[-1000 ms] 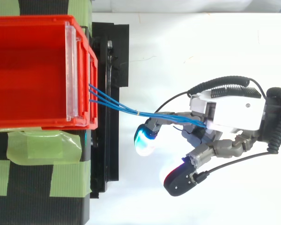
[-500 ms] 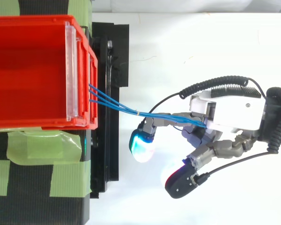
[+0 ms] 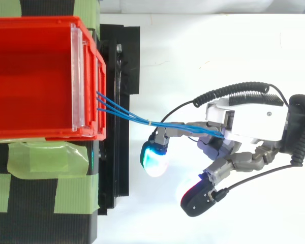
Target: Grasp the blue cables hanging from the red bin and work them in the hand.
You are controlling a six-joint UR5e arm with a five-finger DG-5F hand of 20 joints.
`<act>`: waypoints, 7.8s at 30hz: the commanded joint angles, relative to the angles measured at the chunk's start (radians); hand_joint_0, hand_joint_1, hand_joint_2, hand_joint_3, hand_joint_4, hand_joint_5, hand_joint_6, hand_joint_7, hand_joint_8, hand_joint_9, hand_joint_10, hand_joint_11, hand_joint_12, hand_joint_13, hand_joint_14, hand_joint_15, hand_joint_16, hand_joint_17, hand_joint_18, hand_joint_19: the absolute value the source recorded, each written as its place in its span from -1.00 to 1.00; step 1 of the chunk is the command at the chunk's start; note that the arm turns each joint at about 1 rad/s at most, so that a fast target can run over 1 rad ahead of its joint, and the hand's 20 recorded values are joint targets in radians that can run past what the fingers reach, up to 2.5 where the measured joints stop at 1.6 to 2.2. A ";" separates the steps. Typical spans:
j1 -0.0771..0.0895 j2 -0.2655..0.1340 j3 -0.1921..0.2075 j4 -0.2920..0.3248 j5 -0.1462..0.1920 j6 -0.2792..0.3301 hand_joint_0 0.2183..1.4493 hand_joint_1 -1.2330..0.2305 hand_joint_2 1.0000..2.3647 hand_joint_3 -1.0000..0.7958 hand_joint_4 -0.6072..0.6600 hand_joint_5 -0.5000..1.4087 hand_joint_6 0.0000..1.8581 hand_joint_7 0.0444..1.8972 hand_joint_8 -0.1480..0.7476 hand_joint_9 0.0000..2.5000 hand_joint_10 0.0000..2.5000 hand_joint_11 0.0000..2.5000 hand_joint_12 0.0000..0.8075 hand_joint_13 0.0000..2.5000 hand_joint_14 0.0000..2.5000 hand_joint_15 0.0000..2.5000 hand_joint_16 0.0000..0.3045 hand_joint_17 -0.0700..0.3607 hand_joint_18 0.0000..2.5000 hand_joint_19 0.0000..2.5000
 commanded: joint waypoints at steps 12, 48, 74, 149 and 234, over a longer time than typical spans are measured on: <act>0.008 0.121 0.021 -0.163 0.004 0.059 -0.14 -0.17 -1.00 -0.99 0.06 -0.27 -1.00 0.32 0.53 0.42 1.00 1.00 0.76 0.62 1.00 0.58 0.56 0.15 1.00 -0.48; -0.009 0.183 0.038 -0.250 0.346 0.326 -0.05 -0.18 -1.00 -0.93 0.05 -0.19 -1.00 0.38 0.53 0.42 1.00 1.00 0.76 0.62 1.00 0.58 0.56 0.15 1.00 -0.48; 0.012 0.179 0.050 -0.129 0.371 0.128 0.02 -0.15 -0.99 -0.85 0.10 -0.16 -0.87 0.40 0.53 0.42 1.00 1.00 0.76 0.62 1.00 0.58 0.56 0.15 1.00 -0.48; 0.043 0.179 0.050 -0.082 0.409 0.082 0.07 -0.11 -0.98 -0.71 0.31 -0.09 -1.00 0.42 0.53 0.42 1.00 1.00 0.76 0.62 1.00 0.58 0.56 0.15 1.00 -0.48; 0.044 0.179 0.052 0.015 0.429 -0.017 0.17 -0.14 -0.98 -0.65 0.45 -0.17 -0.99 0.24 0.53 0.42 1.00 1.00 0.76 0.62 1.00 0.58 0.56 0.15 1.00 -0.48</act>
